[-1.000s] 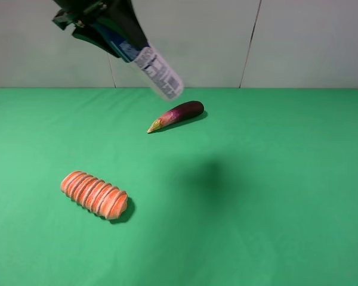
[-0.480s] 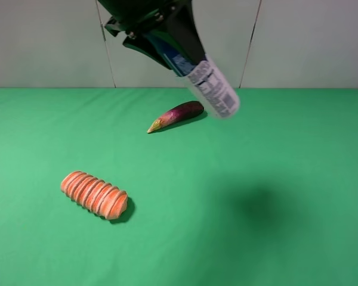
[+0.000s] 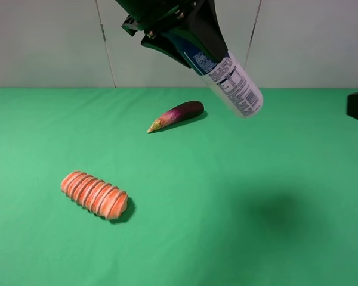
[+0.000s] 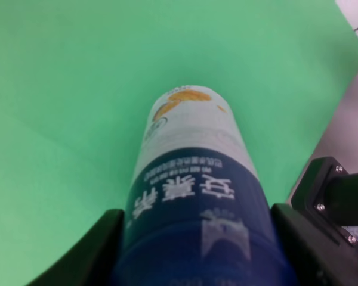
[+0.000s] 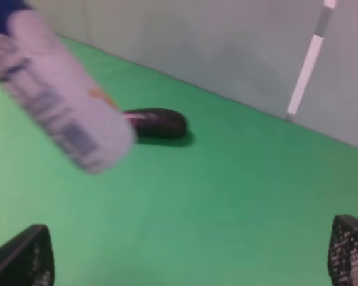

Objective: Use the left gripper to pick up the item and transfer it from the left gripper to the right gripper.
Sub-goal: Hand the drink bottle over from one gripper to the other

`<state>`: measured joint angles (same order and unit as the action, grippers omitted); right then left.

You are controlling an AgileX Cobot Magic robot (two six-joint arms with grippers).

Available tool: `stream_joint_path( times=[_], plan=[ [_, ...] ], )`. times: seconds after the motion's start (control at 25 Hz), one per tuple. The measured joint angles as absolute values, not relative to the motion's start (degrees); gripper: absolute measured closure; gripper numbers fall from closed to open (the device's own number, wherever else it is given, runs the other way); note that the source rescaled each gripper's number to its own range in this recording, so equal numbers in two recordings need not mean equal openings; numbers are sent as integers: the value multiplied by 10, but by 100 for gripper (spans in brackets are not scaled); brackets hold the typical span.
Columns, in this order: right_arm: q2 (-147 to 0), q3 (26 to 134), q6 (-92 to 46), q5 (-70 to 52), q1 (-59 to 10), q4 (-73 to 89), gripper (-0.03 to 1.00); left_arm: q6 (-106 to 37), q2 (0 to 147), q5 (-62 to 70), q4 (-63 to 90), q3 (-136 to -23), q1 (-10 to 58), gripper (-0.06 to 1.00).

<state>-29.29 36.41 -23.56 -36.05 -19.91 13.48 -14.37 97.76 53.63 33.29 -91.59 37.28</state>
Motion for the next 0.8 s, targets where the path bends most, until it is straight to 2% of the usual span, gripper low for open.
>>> stream_joint_path(
  times=[0.36, 0.8],
  plan=[
    [-388, 366, -283, -281, -313, 136, -3, -178, 1020, 514, 389, -916, 376, 93],
    [-525, 368, -333, -187, -354, 136, -3, -205, 1048, 504, 449, -916, 378, 93]
  ],
)
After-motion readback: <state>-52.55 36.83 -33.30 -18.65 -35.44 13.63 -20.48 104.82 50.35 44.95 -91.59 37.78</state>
